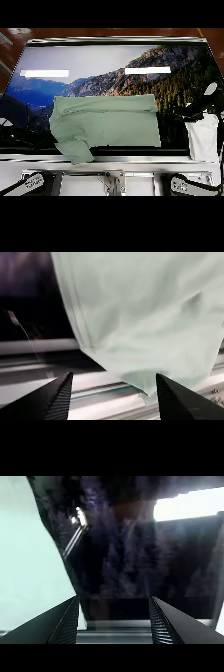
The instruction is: Fold the shirts.
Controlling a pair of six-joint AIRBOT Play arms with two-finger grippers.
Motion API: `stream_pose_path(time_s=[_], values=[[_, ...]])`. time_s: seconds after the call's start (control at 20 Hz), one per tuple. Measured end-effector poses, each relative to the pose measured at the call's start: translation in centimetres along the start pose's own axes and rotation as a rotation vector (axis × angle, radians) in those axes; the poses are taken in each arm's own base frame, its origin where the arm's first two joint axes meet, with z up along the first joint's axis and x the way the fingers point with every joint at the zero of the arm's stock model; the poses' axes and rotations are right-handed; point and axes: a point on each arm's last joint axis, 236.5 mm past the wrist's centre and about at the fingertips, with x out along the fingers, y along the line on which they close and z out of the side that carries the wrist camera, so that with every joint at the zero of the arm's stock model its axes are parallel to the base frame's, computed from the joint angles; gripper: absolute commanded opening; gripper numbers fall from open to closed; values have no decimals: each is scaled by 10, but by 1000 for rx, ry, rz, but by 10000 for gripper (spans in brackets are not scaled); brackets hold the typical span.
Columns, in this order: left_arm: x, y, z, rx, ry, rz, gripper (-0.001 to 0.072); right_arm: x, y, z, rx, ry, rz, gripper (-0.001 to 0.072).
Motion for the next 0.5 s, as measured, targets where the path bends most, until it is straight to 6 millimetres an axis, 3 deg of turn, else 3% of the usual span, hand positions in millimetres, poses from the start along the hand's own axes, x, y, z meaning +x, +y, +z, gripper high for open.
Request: stream_pose_path(time_s=[0.15, 0.35, 0.4, 0.45, 0.5], values=[[23, -1, -19, -7, 43, -3, 590, 0, 3, -3, 9, 4, 27, 556], [41, -4, -26, -23, 53, 17, 581, 0, 6, -5, 15, 9, 42, 555], [44, -7, -27, -33, 56, 16, 494, 0, 6, -5, 16, 9, 43, 555], [47, -9, -24, -44, 40, 18, 289, 0, 6, -5, 17, 10, 43, 555], [50, -9, -16, -46, 6, 25, 148, 0, 6, -5, 21, 9, 45, 555]])
